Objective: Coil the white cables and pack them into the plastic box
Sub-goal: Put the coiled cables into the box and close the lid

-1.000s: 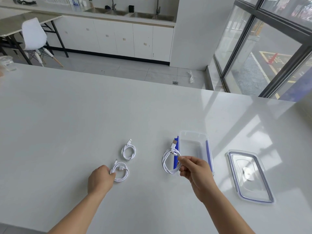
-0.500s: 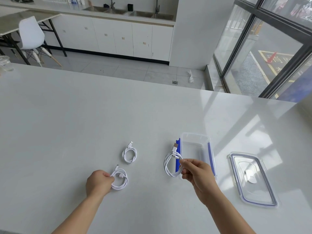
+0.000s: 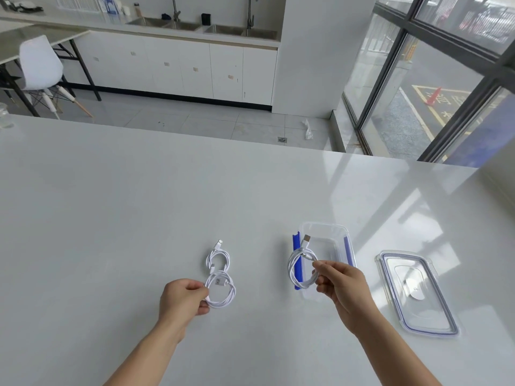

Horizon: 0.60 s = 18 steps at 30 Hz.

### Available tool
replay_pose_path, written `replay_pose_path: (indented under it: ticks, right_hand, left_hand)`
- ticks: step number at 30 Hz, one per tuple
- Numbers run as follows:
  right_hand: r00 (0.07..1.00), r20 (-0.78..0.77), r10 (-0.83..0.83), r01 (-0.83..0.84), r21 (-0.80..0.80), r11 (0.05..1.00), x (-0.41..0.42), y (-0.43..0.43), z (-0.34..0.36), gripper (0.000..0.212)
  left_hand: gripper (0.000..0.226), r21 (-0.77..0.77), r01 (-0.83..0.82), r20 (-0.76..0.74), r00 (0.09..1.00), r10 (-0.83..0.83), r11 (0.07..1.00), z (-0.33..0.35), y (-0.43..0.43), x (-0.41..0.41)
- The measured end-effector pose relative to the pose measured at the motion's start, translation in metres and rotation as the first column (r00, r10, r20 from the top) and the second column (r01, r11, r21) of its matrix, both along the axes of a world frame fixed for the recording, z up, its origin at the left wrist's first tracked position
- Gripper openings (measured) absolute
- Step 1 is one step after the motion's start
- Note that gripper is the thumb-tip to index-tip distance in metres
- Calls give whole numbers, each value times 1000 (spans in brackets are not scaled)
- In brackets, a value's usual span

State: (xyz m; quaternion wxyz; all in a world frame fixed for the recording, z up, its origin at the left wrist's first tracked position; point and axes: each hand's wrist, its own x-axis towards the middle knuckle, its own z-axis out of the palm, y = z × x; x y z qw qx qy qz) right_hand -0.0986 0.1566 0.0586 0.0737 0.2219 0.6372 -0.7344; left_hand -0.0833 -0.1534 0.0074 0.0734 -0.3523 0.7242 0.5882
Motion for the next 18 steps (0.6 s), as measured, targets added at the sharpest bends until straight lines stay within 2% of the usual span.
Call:
replay_pose_path:
  ticks: [10,18]
  right_hand:
    - [990,-39,-135,139,121,983,-28,44,9,14]
    - [992,53,-114,98,250,963,-79,92,-3,13]
  left_hand:
    - [5,6,194,-94,977,-193,981,26,40,-34]
    - [5,28,207,-124,971,-202,978,36,110,-62]
